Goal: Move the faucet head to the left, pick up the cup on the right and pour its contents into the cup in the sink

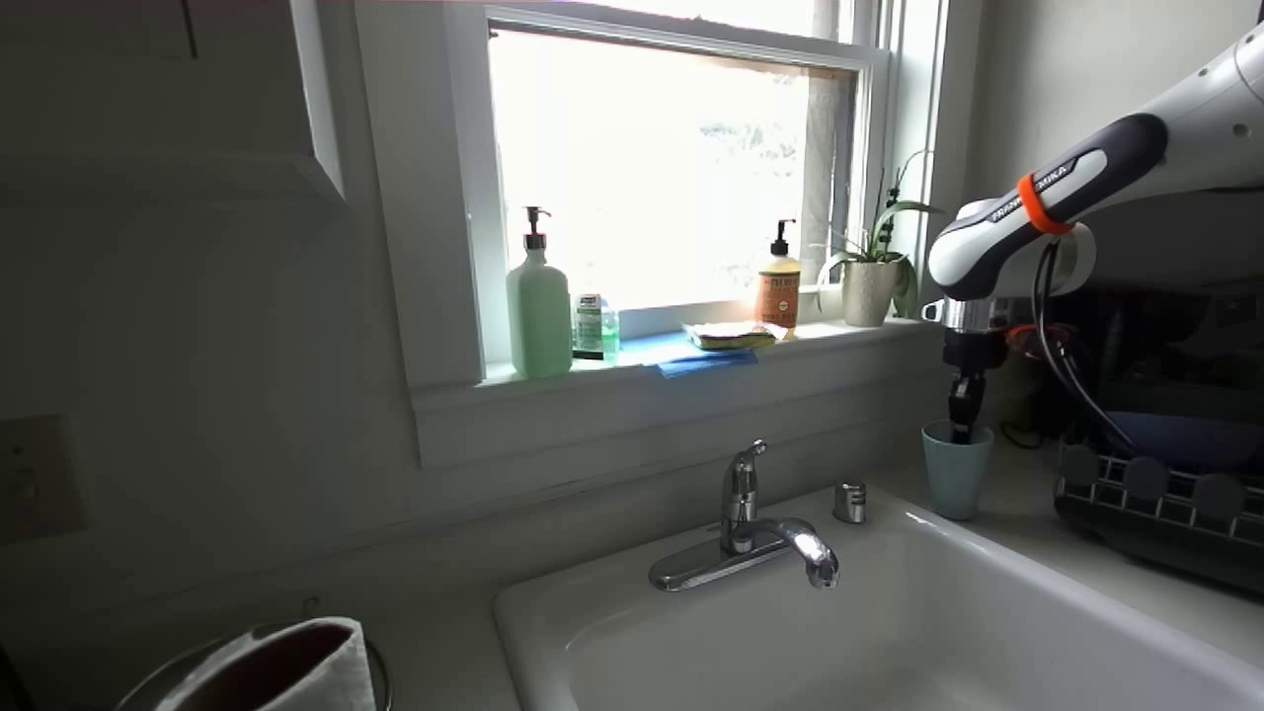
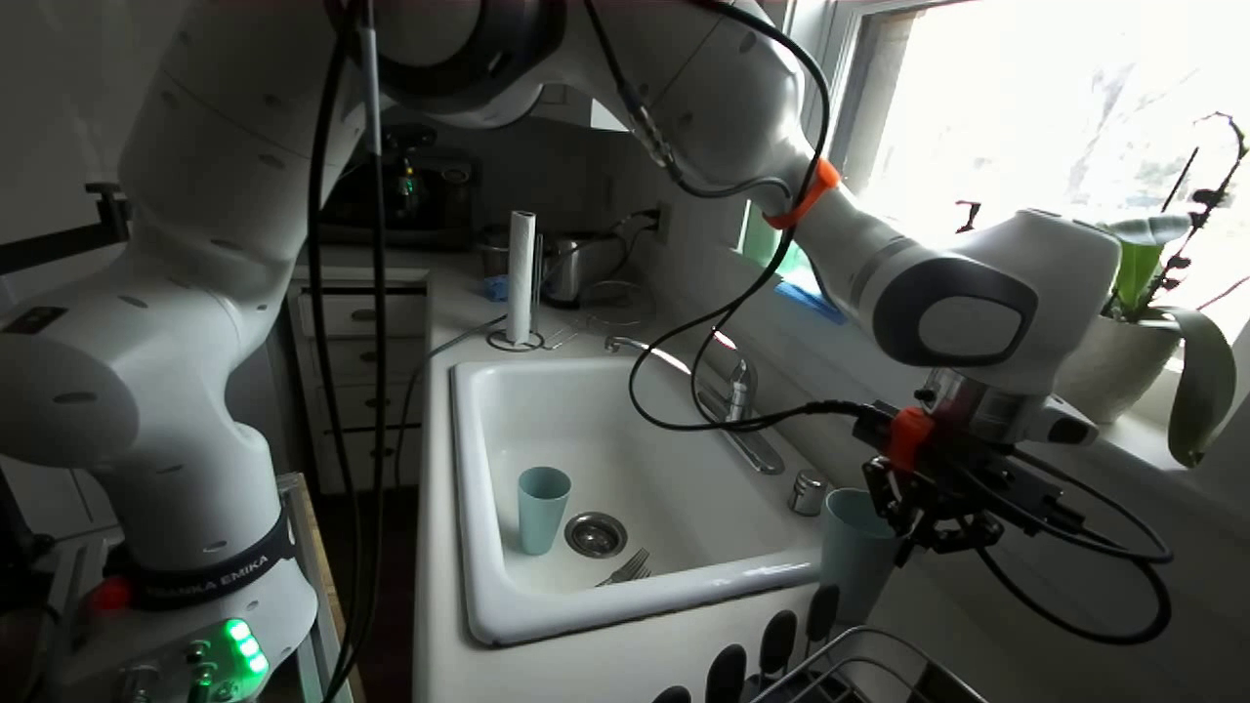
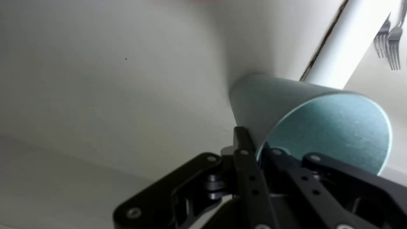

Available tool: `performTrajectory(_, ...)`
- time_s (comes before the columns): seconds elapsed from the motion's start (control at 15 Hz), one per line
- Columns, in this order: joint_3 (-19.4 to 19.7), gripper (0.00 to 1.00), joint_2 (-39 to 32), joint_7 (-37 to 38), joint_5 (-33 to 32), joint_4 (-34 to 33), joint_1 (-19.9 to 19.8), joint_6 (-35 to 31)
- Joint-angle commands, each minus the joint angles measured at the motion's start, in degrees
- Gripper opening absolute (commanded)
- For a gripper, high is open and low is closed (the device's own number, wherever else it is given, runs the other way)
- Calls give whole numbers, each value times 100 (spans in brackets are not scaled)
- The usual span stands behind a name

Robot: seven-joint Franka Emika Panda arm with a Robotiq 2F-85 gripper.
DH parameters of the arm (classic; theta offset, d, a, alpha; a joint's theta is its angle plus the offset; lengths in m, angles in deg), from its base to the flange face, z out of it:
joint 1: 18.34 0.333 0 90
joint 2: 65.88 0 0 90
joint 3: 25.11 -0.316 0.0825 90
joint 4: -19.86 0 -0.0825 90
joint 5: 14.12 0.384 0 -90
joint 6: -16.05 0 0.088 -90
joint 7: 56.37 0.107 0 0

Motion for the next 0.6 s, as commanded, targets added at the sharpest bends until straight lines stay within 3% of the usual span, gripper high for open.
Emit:
performTrajectory(0.0, -167, 1, -265, -139, 135, -448, -194, 337)
performTrajectory(0.07, -173, 1, -294, -132, 110, -518, -199, 407)
performTrajectory(0.13, -155, 30, -324, -118, 49, -588, -188, 440)
performTrajectory(0.2, -148, 31, -344, -75, 50, -641, -193, 496)
performTrajectory(0.53, -118, 63, -234, -13, -41, -760, -153, 586)
